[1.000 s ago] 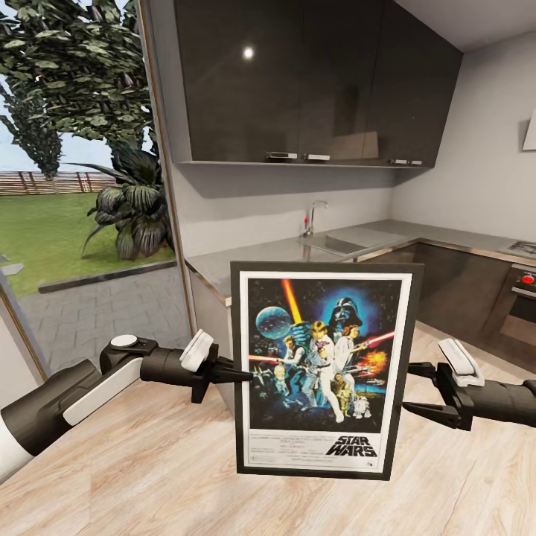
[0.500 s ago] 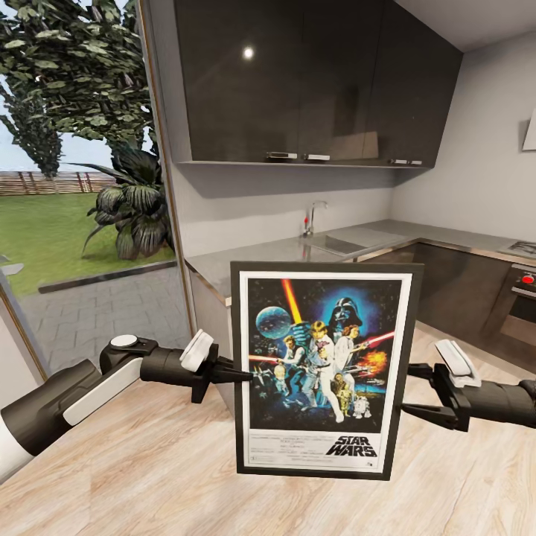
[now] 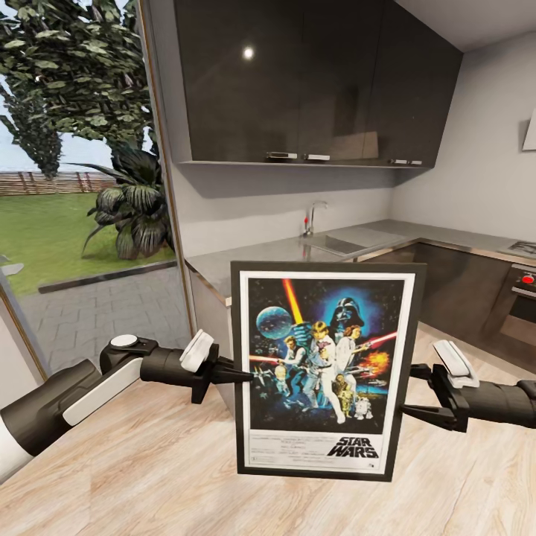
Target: Pick up the poster from the kitchen countertop and hang it on one of the wall nails in the kitchen.
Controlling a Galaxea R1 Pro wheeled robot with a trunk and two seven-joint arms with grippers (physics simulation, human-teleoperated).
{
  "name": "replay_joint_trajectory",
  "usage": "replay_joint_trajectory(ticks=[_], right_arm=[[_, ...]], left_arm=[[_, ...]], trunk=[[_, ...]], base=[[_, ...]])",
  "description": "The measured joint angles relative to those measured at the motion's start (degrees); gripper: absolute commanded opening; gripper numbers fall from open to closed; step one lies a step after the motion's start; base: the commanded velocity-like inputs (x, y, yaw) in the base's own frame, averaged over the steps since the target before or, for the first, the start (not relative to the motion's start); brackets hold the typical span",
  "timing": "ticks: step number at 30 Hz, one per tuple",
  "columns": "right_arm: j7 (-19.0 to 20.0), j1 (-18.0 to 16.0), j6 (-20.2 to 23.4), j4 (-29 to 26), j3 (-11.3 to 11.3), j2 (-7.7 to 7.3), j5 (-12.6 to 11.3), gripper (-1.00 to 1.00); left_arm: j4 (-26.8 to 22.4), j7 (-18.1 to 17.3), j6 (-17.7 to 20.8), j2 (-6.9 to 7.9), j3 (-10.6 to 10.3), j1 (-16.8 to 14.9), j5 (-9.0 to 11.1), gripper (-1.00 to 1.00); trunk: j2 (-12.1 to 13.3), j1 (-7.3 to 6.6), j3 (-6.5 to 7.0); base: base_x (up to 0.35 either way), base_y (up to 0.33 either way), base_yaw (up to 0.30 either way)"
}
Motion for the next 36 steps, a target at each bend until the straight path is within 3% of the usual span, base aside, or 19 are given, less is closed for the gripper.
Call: replay_joint_trajectory(ticks=[6,7,31,32,36], right_arm=[[0.00,-0.02,-0.02,0.00,0.01,0.00,0.00,1.00],[0.00,-0.02,-0.02,0.00,0.01,0.00,0.00,-1.00],[0.15,0.00,-0.22,-0.03,0.03,0.00,-0.23,-1.00],[0.15,0.00,-0.22,-0.03,0.03,0.00,-0.22,-1.00],[-0.06,-0.02,-0.14,0.00,0.01,0.00,-0.06,-1.00]], left_arm=[[-0.10,0.00,0.01,-0.01,0.00,0.00,0.00,-1.00],[-0.10,0.00,0.02,-0.01,0.00,0.00,0.00,-1.00],[-0.03,0.43,-0.41,0.01,0.09,-0.03,-0.32,-1.00],[-0.03,0.43,-0.40,0.01,0.09,-0.03,-0.32,1.00],[-0.11,0.00,0.02,0.00,0.00,0.00,-0.01,1.00]], trunk=[[0.00,0.00,0.00],[0.00,0.00,0.00],[0.00,0.00,0.00],[0.00,0.00,0.00],[0.00,0.00,0.00]], base=[[0.000,0.000,0.000],[0.000,0.000,0.000],[0.000,0.000,0.000],[0.000,0.000,0.000],[0.000,0.000,0.000]])
